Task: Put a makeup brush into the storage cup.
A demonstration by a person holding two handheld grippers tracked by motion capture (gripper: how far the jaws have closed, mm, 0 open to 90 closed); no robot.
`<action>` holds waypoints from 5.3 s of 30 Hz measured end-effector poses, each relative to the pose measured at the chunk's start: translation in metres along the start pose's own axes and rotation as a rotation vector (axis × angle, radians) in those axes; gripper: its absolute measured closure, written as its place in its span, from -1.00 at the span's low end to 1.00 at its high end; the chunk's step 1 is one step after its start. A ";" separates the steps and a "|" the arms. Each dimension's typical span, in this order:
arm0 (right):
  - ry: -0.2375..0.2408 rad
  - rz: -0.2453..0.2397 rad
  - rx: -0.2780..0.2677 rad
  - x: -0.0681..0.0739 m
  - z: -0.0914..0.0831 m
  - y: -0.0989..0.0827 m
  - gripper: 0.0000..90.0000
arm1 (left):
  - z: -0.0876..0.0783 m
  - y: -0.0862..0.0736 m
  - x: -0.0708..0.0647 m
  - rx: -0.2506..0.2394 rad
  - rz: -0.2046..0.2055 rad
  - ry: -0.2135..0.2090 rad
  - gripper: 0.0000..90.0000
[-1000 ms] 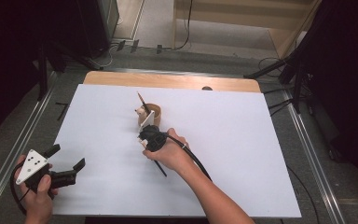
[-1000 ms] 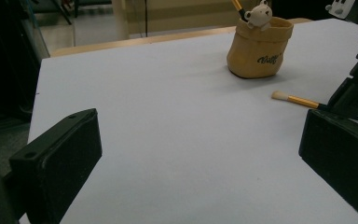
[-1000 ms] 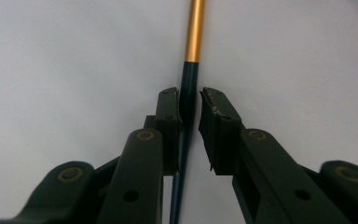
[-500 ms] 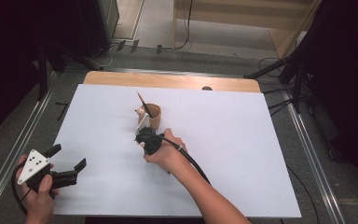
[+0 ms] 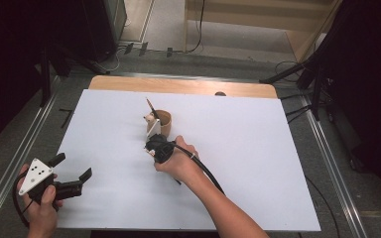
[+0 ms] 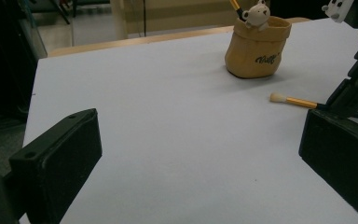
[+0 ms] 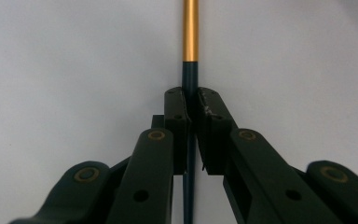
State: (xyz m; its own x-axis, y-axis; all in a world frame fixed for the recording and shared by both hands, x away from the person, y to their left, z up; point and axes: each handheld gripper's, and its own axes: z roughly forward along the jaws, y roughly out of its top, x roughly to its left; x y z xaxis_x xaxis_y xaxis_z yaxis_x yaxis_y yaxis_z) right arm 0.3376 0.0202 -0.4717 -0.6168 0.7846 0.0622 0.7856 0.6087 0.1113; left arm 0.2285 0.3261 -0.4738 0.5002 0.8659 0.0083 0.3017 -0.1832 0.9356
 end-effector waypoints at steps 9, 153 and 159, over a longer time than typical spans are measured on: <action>0.042 0.008 -0.040 -0.007 -0.007 -0.004 0.87 | 0.000 0.000 -0.001 0.003 0.003 -0.001 -1.00; 0.172 0.051 -1.190 -0.064 -0.076 -0.036 0.88 | 0.001 0.000 -0.001 0.003 0.004 -0.005 -1.00; 0.172 0.077 -1.209 -0.073 -0.074 -0.034 0.88 | 0.001 0.000 -0.002 -0.006 0.004 -0.004 -1.00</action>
State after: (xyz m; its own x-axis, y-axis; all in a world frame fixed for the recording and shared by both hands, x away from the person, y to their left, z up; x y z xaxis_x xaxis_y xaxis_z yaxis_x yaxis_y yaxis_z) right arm 0.3520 -0.0662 -0.4062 -0.6409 0.7325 0.2295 0.3250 -0.0119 0.9456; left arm 0.2281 0.3241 -0.4738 0.5044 0.8634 0.0105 0.2950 -0.1837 0.9377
